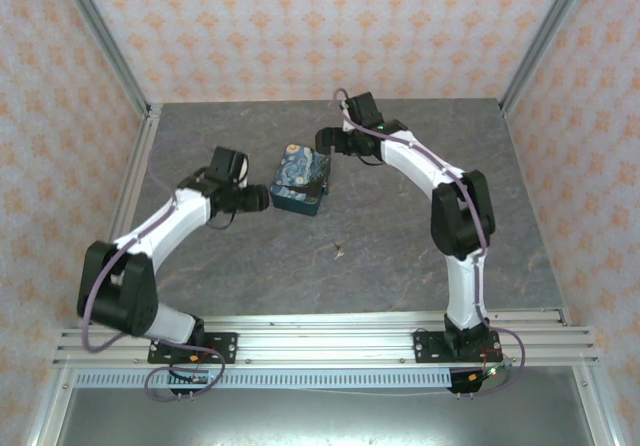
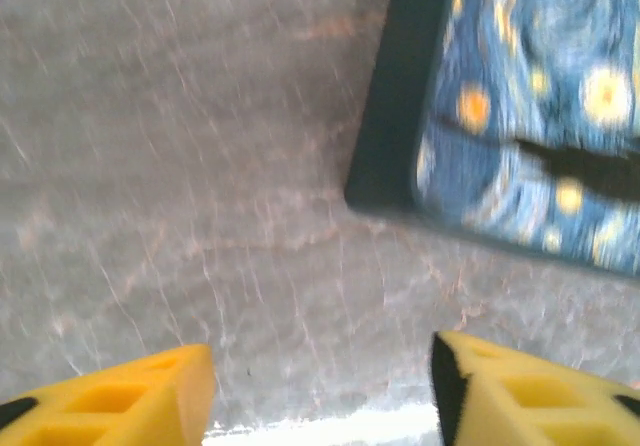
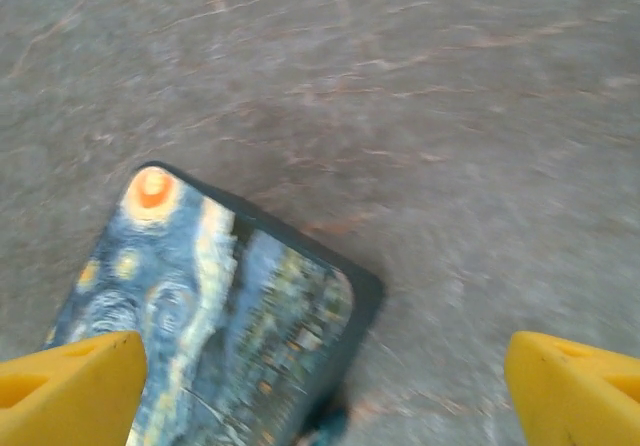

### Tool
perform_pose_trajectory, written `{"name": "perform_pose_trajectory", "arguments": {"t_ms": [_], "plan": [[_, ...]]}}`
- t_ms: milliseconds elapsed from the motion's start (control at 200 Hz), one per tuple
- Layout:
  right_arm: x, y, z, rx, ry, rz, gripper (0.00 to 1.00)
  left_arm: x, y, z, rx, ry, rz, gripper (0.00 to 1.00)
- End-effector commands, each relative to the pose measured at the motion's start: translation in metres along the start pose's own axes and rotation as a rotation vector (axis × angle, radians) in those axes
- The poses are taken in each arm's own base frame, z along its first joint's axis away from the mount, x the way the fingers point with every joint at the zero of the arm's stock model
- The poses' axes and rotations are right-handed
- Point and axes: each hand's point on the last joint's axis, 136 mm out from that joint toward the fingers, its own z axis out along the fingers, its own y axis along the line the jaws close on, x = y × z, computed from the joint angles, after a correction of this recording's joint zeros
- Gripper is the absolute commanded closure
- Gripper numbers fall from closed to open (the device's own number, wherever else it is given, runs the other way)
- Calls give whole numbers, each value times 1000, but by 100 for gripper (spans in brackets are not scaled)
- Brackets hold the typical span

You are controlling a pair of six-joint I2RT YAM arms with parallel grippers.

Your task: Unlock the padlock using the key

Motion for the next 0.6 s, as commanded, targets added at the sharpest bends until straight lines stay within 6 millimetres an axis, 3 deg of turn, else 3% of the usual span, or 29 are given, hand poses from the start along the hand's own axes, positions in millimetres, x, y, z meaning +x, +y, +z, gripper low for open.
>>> {"name": "perform_pose_trajectory", "arguments": {"t_ms": [0, 110, 205, 445, 596], "plan": [[13, 17, 22, -79, 111, -58, 8, 36, -6, 11, 7, 0, -99, 47], [20, 20, 46, -79, 180, -69, 10, 62, -8, 18, 23, -2, -151, 55], [25, 19, 55, -69, 199, -83, 15, 67, -11, 25, 61, -5, -221, 65], [35, 14, 53, -59, 179, -91, 33, 31, -46, 37, 164, -21, -259, 76], [53, 9, 52, -57, 215, -80, 51, 7, -50, 52, 123, 8, -245, 79]]}}
